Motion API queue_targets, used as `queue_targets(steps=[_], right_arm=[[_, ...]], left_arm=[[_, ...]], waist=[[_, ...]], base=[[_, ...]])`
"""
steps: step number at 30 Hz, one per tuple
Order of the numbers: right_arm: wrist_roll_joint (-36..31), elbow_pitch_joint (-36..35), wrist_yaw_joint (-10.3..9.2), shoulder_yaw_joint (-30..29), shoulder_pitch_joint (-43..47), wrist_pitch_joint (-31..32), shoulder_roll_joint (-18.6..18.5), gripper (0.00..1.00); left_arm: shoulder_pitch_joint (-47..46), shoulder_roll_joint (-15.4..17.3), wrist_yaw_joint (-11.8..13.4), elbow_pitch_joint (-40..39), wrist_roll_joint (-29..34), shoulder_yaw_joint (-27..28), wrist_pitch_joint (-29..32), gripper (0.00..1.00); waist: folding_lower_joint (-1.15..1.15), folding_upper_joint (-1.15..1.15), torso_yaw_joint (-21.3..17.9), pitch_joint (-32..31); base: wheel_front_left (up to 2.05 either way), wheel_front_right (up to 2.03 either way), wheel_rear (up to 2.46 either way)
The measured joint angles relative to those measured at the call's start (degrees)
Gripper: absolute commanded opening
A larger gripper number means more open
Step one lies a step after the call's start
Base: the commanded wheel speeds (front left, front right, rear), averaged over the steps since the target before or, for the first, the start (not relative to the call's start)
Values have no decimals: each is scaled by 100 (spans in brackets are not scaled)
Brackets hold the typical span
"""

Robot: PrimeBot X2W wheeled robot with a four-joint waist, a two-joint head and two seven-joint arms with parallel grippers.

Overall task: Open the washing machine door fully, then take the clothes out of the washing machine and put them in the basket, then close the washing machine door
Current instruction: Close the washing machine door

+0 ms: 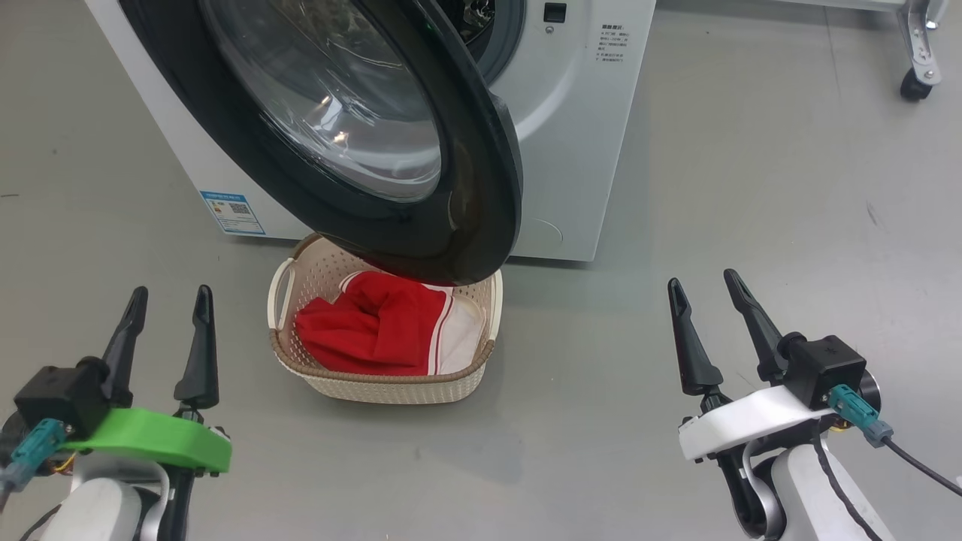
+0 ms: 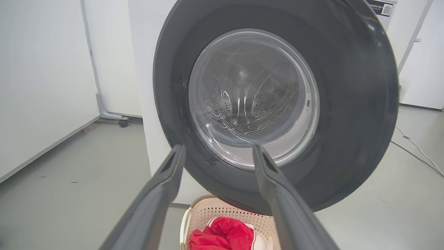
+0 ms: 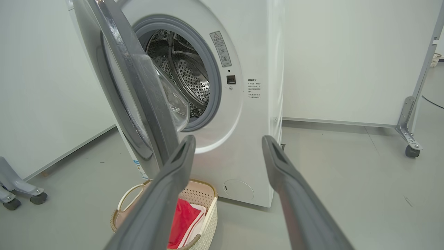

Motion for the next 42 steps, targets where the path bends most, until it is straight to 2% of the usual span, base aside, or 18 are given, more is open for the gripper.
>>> queue_targets(steps=[12,22,42], right_arm=[[-9,0,1,21,79,0,0,100],[-9,4,1,44,107,0,1,100],[-9,5,1,63,113,0,1,100]], left_arm=[[406,-186,14,-242,633,180,0,100],[622,-358,3,-348,866,318,0,100],[800,-614,-190,-448,1216,477,0,100]], waist=[[0,0,-13,-73],[0,0,-41,-129],[0,0,-42,-83]], base=[[0,0,0],[0,0,0],[0,0,0]])
